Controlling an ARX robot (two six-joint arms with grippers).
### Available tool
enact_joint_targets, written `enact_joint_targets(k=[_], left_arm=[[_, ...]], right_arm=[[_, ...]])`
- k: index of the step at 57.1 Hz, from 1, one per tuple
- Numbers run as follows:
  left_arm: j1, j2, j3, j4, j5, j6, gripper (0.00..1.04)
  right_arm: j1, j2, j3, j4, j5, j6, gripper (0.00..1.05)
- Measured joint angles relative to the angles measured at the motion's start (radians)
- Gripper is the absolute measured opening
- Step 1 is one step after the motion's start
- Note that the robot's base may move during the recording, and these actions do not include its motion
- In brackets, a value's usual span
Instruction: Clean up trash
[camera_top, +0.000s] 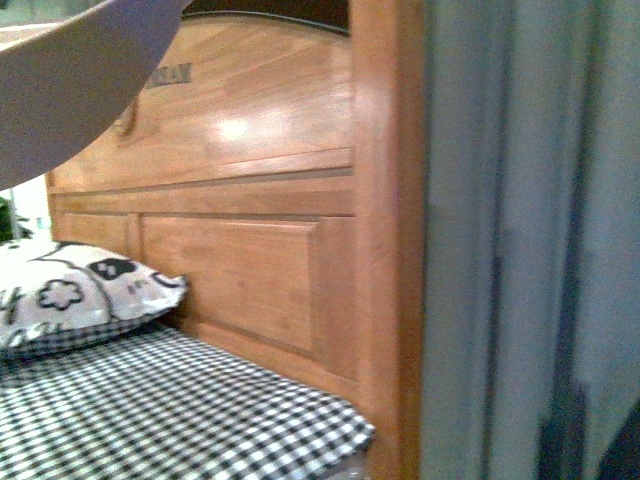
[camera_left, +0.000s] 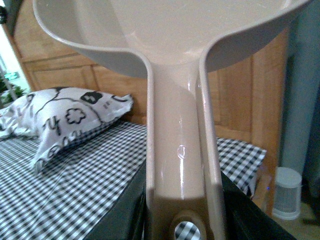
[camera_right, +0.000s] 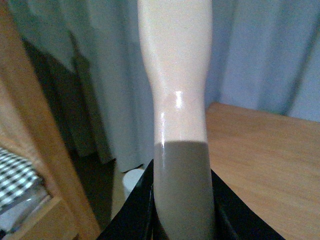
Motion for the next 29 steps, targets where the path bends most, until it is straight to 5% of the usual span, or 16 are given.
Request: enact_joint_targets(k=[29], left_arm=[[0.000, 0.000, -0.001, 0.000, 0.001, 0.000, 0.27]], right_arm=[[-0.001, 0.000, -0.001, 0.000, 0.000, 0.000, 0.20]])
